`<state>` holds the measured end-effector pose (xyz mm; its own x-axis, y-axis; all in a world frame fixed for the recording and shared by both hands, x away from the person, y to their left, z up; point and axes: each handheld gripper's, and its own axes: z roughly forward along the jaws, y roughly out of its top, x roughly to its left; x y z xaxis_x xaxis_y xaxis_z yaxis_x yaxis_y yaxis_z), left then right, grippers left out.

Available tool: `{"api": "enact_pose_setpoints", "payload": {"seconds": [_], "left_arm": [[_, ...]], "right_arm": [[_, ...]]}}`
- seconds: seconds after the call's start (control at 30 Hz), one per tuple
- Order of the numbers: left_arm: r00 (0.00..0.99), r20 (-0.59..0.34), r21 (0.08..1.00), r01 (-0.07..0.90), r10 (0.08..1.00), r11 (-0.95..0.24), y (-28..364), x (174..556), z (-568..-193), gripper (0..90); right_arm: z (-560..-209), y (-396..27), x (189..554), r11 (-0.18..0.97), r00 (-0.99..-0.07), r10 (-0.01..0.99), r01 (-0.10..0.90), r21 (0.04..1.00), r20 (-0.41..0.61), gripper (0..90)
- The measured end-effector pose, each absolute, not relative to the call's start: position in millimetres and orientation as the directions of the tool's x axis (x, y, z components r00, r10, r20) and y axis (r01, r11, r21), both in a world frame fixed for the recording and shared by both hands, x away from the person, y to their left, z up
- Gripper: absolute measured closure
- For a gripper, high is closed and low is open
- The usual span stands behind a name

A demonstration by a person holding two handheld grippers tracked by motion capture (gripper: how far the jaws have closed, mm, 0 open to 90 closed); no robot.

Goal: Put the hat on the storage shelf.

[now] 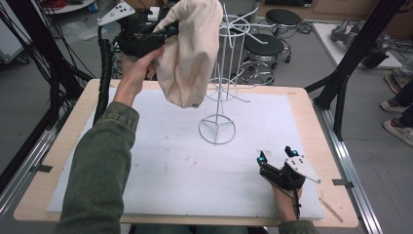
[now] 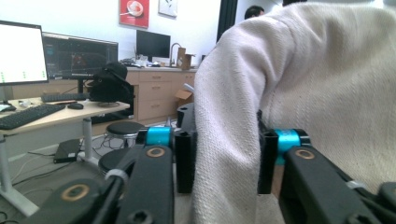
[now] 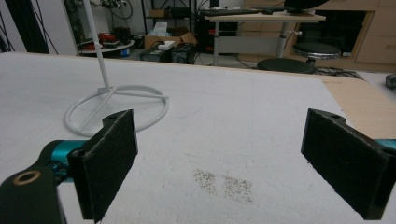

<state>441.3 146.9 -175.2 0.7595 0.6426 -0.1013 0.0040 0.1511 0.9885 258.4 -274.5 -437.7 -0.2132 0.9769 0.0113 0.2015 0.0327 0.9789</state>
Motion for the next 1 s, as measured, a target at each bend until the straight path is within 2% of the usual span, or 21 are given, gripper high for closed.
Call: {"api": "enact_pose_setpoints", "payload": {"seconds": [0.03, 0.07, 0.2, 0.23, 0.4, 0.67, 1.0], "left_arm": [[0.76, -0.104, 0.988, 0.004, 0.642, 0.156, 149, 442, -178, 66.1], [0.758, -0.11, 0.986, 0.004, 0.643, 0.165, 150, 441, -179, 60.9], [0.764, -0.135, 0.983, 0.022, 0.631, 0.184, 155, 441, -186, 56.0], [0.766, -0.138, 0.982, 0.024, 0.628, 0.186, 155, 441, -188, 49.5], [0.778, -0.153, 0.974, 0.013, 0.61, 0.228, 155, 439, -196, 41.6], [0.771, -0.14, 0.975, -0.004, 0.621, 0.224, 155, 433, -195, 36.7], [0.753, -0.124, 0.978, -0.017, 0.646, 0.207, 161, 428, -198, 35.9]], "right_arm": [[-438, -275, 259, 0.033, -0.214, 0.977, 0.202, 0.979, 0.011, 9.7], [-438, -275, 259, 0.038, -0.214, 0.977, 0.199, 0.979, 0.005, 9.7], [-438, -275, 259, 0.033, -0.212, 0.977, 0.205, 0.978, 0.011, 9.7], [-438, -275, 259, 0.032, -0.21, 0.978, 0.208, 0.978, 0.013, 9.7], [-438, -274, 259, 0.042, -0.206, 0.978, 0.202, 0.979, 0.001, 9.7], [-437, -274, 258, 0.045, -0.206, 0.979, 0.199, 0.979, -0.003, 9.7], [-436, -273, 256, 0.057, -0.204, 0.979, 0.19, 0.98, -0.017, 9.6]]}}
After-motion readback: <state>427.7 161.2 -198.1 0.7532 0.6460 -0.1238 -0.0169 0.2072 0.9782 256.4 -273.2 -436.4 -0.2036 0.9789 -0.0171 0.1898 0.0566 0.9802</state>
